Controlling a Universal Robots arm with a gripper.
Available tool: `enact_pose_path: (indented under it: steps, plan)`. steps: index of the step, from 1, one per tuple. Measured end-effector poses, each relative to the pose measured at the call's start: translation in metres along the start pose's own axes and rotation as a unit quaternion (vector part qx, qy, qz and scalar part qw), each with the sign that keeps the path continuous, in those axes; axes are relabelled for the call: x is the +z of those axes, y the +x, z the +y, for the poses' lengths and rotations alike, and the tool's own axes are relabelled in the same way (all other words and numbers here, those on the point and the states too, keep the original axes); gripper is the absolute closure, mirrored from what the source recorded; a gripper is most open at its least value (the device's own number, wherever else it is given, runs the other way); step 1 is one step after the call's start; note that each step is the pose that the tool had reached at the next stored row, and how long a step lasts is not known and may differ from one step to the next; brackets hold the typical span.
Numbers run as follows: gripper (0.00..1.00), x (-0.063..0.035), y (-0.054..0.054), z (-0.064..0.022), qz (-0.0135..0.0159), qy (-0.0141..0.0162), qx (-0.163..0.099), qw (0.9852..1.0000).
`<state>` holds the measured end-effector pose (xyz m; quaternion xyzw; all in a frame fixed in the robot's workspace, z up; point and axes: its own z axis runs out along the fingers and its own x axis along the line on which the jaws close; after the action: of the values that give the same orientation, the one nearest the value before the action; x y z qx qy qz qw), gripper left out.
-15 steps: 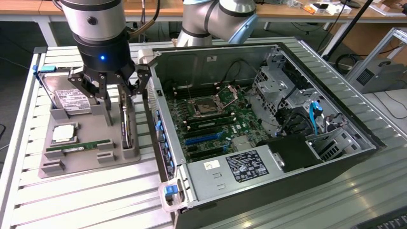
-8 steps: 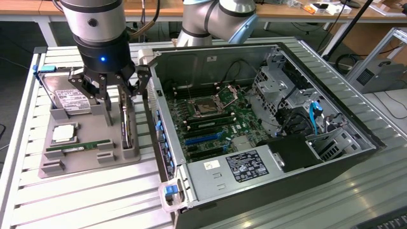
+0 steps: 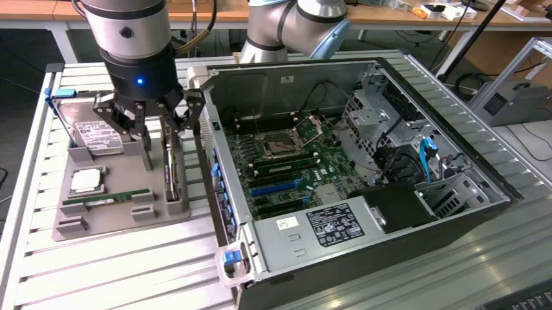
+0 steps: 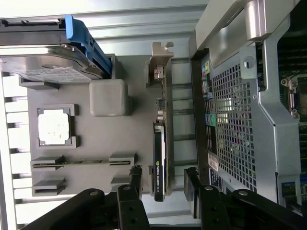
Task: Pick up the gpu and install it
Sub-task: 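Pick up the gpu and move the gpu toward the slot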
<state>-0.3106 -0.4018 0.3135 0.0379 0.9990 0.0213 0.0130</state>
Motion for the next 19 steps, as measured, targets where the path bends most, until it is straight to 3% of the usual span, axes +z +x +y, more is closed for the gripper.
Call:
enact_pose_path:
  steps: [19]
  plan:
    - [0.52, 0.0052, -0.0016, -0.0001, -0.0001, 0.0001, 0.0, 1.0]
